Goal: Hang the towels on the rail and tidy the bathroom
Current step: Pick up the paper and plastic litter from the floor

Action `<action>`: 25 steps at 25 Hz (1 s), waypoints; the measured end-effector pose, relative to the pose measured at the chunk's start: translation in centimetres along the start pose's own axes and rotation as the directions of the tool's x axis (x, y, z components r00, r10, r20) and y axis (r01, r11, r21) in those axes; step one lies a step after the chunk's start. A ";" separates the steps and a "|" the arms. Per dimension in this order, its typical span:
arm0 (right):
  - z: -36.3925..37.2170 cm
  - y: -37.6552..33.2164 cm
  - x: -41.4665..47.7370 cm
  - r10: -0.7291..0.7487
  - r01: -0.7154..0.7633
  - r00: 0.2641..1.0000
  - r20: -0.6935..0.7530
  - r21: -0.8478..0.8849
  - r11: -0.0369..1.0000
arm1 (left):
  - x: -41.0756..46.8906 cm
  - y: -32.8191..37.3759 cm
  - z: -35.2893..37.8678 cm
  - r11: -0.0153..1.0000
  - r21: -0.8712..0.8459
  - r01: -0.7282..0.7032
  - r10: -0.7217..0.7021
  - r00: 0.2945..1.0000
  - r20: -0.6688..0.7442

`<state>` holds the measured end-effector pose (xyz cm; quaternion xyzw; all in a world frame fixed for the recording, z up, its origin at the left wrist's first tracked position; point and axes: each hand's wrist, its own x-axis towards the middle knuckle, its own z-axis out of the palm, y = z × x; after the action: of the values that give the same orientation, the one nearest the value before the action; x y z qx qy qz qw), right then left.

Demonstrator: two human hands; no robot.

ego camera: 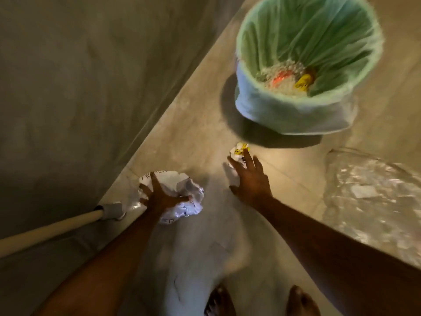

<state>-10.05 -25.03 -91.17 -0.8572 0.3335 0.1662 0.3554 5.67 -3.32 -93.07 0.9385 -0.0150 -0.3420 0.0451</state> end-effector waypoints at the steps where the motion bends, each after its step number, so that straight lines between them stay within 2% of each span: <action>1: 1.5 0.1 1.9 -0.060 0.058 0.998 -0.007 -0.150 0.987 | 1.2 0.2 0.9 1.000 0.017 0.002 -0.003 0.999 0.033; 3: 3.7 0.2 5.0 -0.138 0.129 0.990 -0.009 -0.313 0.941 | 2.2 -0.6 2.5 0.998 0.049 -0.036 0.034 0.999 0.024; 4: 4.2 0.1 5.7 -0.112 0.107 0.994 0.002 -0.323 0.941 | 2.4 -1.5 2.7 0.990 0.016 -0.138 0.138 0.989 -0.047; 6: 4.7 0.5 5.7 -0.040 0.035 0.999 -0.013 -0.275 0.961 | 1.5 -3.6 2.0 0.932 -0.068 -0.357 0.337 0.919 -0.202; 7: 4.6 0.9 4.8 -0.032 0.026 0.999 -0.026 -0.214 0.977 | 1.3 -4.4 1.4 0.903 -0.197 -0.382 0.338 0.914 -0.225; 8: 4.2 1.3 3.5 -0.020 0.019 1.000 -0.010 -0.118 0.993 | 1.0 -4.4 1.1 0.859 -0.393 -0.328 0.281 0.944 -0.172; 9: 3.7 1.9 1.4 0.028 -0.030 0.999 0.031 0.049 0.998 | 0.5 -4.1 1.3 0.800 -0.559 -0.216 0.199 0.976 -0.092; 10: 3.1 2.2 -0.7 0.103 -0.114 0.993 0.058 0.264 0.958 | -0.3 -2.9 1.5 0.726 -0.682 -0.088 0.126 0.992 0.007; 11: 2.3 2.5 -2.9 0.186 -0.182 0.982 0.038 0.470 0.864 | -1.4 -1.1 2.1 0.656 -0.753 0.037 0.080 0.990 0.118; 13: 1.3 2.0 -7.1 0.343 -0.166 0.937 -0.060 0.788 0.592 | -5.4 3.7 3.8 0.606 -0.771 0.196 0.092 0.945 0.313; 14: 0.7 1.7 -9.2 0.425 -0.119 0.901 -0.091 0.889 0.443 | -8.7 6.7 4.4 0.583 -0.772 0.254 0.175 0.888 0.425; 15: 0.3 1.6 -11.0 0.514 -0.083 0.850 -0.117 0.933 0.350 | -12.6 9.3 5.1 0.515 -0.779 0.359 0.291 0.782 0.552; 16: -0.4 2.1 -12.9 0.595 -0.055 0.788 -0.159 0.944 0.325 | -16.6 11.8 5.9 0.409 -0.768 0.493 0.407 0.655 0.637; 17: -1.0 2.3 -14.2 0.646 -0.059 0.737 -0.197 0.934 0.351 | -19.3 13.3 6.4 0.317 -0.722 0.614 0.452 0.571 0.685; 18: -1.7 3.1 -15.4 0.665 -0.078 0.708 -0.236 0.911 0.406 | -21.4 14.4 6.8 0.274 -0.687 0.673 0.467 0.531 0.707; 19: -2.6 4.3 -16.5 0.643 -0.129 0.716 -0.272 0.853 0.505 | -22.9 15.3 7.1 0.251 -0.669 0.699 0.462 0.521 0.718; 20: -3.5 5.0 -17.4 0.579 -0.185 0.760 -0.296 0.755 0.629 | -23.7 15.6 7.3 0.245 -0.654 0.716 0.452 0.512 0.730; 21: -4.3 5.6 -18.1 0.487 -0.209 0.820 -0.302 0.633 0.745 | -24.4 15.8 7.7 0.225 -0.657 0.719 0.444 0.525 0.726; 22: -5.1 6.4 -18.5 0.402 -0.207 0.878 -0.260 0.550 0.809 | -25.1 16.3 8.4 0.220 -0.708 0.671 0.418 0.591 0.690; 23: -6.0 7.5 -18.8 0.355 -0.205 0.917 -0.179 0.554 0.807 | -25.8 16.5 9.1 0.278 -0.799 0.533 0.376 0.705 0.601; 24: -7.2 8.7 -18.9 0.340 -0.202 0.933 -0.118 0.611 0.765 | -26.2 17.0 9.7 0.399 -0.854 0.335 0.344 0.809 0.478; 25: -8.1 10.1 -19.1 0.378 -0.199 0.917 -0.126 0.678 0.708 | -26.7 17.6 9.9 0.487 -0.856 0.173 0.346 0.862 0.371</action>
<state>-30.44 -27.54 -80.61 -0.6295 0.5441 -0.0185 0.5544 -21.09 -20.03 -81.90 0.6607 0.0989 -0.5285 0.5239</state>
